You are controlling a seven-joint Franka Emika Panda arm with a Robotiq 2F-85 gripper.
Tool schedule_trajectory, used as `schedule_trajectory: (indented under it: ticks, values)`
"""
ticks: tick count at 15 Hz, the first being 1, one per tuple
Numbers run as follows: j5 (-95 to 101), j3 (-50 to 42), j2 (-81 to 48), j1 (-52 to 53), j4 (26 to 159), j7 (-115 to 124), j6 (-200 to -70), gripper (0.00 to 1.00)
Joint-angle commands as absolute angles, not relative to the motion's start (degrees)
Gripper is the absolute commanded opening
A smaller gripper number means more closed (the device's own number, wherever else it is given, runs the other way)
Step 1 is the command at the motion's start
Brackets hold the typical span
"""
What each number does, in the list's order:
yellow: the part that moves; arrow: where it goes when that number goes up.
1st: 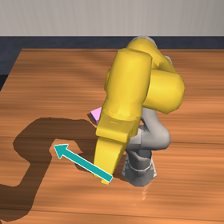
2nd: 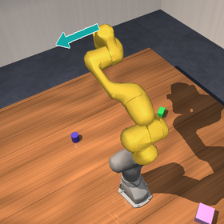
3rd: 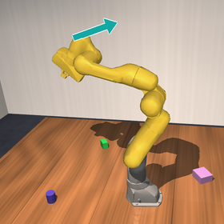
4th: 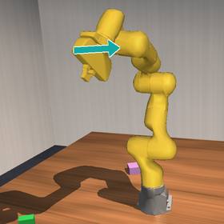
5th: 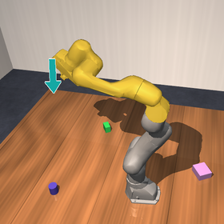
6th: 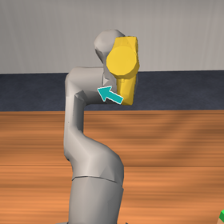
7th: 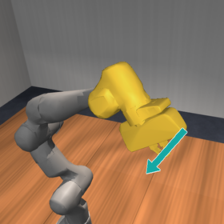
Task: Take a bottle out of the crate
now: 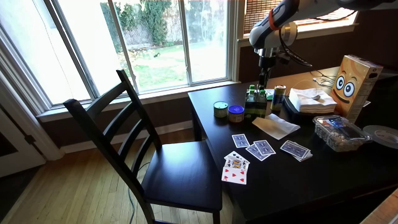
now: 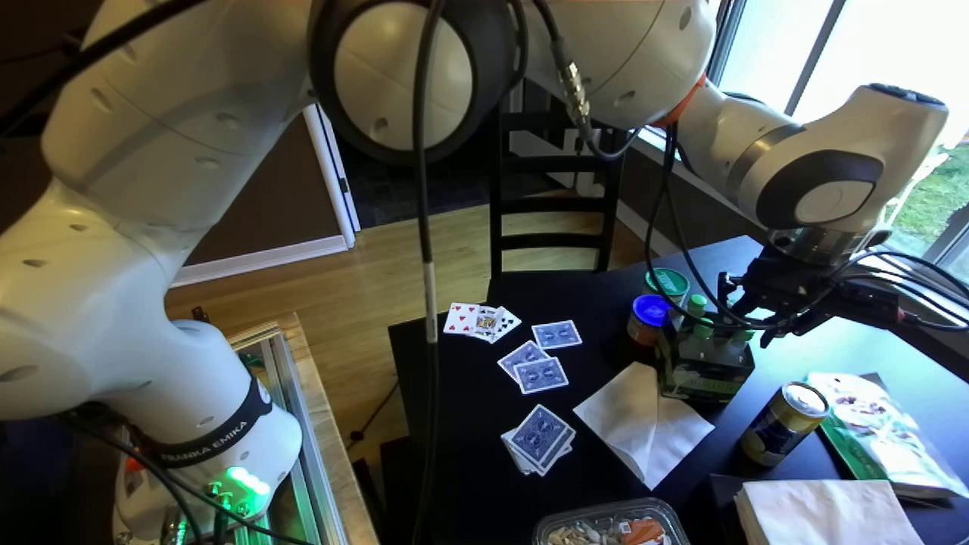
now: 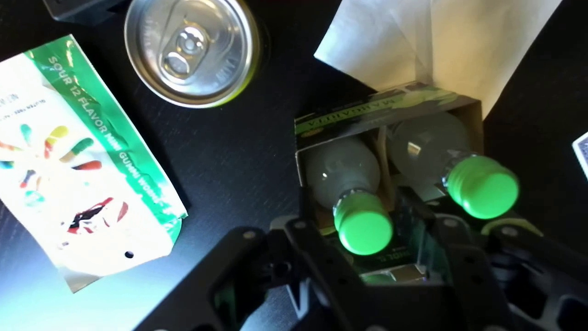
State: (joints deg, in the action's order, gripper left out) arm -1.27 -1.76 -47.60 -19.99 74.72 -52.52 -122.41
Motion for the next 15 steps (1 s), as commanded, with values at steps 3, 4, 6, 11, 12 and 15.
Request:
schedule_trajectory:
  ticks: [3,4,6,11,12,15]
  values:
    - [-1.8,0.0,-48.8,-21.3,72.5,-56.6,-121.0,0.13]
    - [-1.6,-0.2,-48.7,-21.1,72.6,-56.7,-121.1,0.13]
    - [-1.4,-0.5,-47.5,-20.8,74.1,-56.5,-122.2,0.12]
    - [-3.1,0.7,-37.4,-19.8,86.3,-54.6,-127.7,0.12]
    - [-3.8,1.0,-35.0,-19.7,89.2,-53.7,-129.2,0.12]
    - [-5.8,1.6,-28.3,-19.1,95.9,-50.7,-133.6,0.11]
